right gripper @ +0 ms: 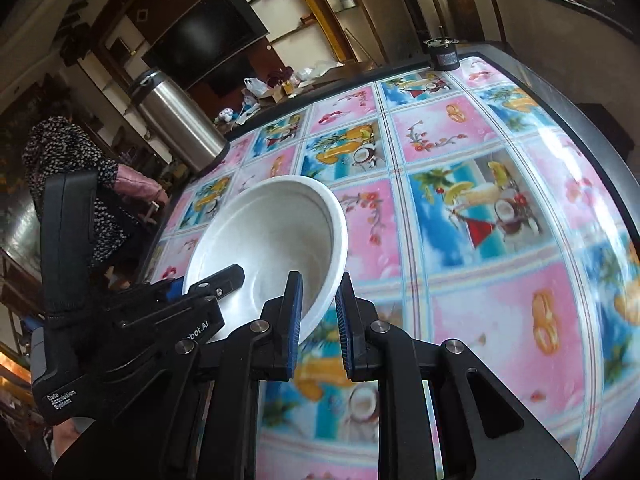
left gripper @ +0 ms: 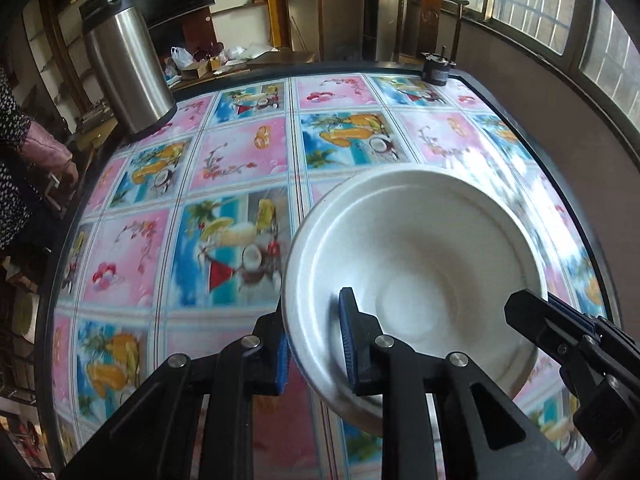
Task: Organize plates and bowls
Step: 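Carry the small white bowl with the left gripper to the stack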
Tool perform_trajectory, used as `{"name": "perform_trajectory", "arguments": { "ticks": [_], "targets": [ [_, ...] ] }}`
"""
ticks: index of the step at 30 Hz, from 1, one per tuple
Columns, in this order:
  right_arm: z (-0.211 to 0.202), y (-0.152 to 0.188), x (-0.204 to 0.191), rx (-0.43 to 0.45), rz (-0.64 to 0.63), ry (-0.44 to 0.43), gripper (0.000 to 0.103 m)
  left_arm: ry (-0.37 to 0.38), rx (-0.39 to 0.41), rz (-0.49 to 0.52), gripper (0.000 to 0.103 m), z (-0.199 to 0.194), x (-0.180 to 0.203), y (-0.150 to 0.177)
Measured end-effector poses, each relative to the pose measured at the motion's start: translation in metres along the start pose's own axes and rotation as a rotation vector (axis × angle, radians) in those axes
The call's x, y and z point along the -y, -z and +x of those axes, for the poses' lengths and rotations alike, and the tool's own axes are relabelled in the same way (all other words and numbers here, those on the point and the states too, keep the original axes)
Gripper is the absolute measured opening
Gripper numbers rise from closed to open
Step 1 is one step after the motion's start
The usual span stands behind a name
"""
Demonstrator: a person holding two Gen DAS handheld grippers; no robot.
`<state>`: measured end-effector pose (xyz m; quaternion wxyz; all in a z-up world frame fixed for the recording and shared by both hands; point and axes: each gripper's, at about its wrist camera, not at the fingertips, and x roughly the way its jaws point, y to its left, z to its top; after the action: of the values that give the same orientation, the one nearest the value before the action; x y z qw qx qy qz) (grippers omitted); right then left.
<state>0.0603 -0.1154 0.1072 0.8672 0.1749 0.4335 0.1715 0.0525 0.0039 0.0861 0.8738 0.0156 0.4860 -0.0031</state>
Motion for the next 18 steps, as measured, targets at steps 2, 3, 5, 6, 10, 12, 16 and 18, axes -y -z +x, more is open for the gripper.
{"name": "perform_trajectory", "arguments": {
  "ticks": [2,3,5,6,10,12,16,18],
  "targets": [
    [-0.010,0.014,-0.007,0.003,-0.003,-0.003,0.016,0.005,0.002,0.000,0.021,-0.010,-0.003,0.012],
    [-0.015,0.022,-0.011,0.006,-0.006,-0.004,0.016,-0.003,0.009,0.005,0.021,-0.016,-0.005,0.020],
    [-0.023,0.037,-0.021,0.004,-0.022,0.002,0.016,-0.010,0.018,0.010,0.021,-0.025,-0.008,0.031],
    [-0.027,0.044,-0.024,0.006,-0.026,0.003,0.016,-0.013,0.022,0.013,0.021,-0.029,-0.010,0.035],
    [-0.042,0.070,-0.040,0.007,-0.035,-0.002,0.017,-0.024,0.038,0.041,0.021,-0.047,-0.018,0.057],
    [-0.049,0.083,-0.049,0.007,-0.045,-0.005,0.017,-0.027,0.046,0.052,0.021,-0.055,-0.024,0.066],
    [-0.061,0.105,-0.066,0.013,-0.052,-0.014,0.018,-0.032,0.065,0.068,0.021,-0.070,-0.037,0.084],
    [-0.066,0.114,-0.078,0.012,-0.074,-0.016,0.018,-0.030,0.070,0.067,0.022,-0.076,-0.047,0.094]
  ]
}}
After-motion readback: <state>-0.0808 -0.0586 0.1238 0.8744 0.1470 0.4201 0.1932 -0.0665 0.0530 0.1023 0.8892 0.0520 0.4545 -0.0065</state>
